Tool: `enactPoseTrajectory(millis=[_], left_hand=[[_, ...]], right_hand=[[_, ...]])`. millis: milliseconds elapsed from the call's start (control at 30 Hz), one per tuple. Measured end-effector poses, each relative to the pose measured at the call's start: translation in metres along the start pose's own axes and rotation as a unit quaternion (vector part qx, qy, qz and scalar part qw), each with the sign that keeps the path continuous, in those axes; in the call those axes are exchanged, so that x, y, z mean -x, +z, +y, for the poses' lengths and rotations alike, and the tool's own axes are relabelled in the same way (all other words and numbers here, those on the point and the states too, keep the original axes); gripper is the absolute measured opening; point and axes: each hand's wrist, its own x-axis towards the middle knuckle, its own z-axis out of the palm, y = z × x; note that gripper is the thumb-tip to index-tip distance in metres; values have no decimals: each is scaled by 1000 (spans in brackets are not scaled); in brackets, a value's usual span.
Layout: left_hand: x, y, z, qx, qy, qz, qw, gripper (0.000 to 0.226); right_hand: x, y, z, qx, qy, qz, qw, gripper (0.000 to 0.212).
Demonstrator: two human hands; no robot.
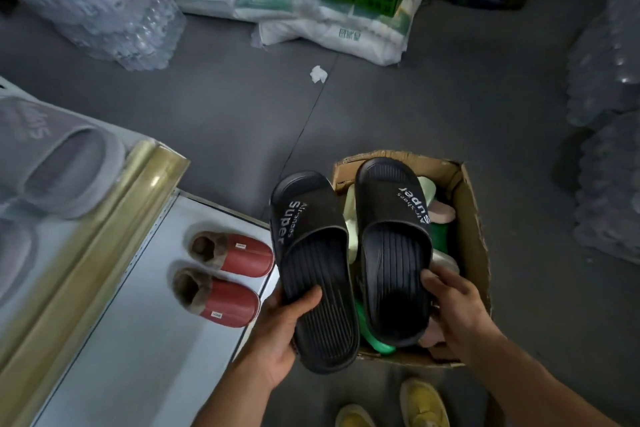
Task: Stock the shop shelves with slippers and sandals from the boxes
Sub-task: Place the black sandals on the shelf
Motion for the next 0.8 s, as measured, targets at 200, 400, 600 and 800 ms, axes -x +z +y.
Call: enactPoseTrajectory(millis=[200,400,600,800], left_hand=[[31,-6,5,26,-12,-13,999,46],[75,-1,1,70,-14,-37,997,48],[109,21,1,102,-2,-16,995,44],[138,23,20,113,83,31,990,54]], right_hand=[[28,2,-6,61,32,-85,994,28],[58,-1,-28,81,15,-124,989,19],[79,0,-61,158,-29,-124,979,17],[102,16,-92,196,-44,-179,963,20]])
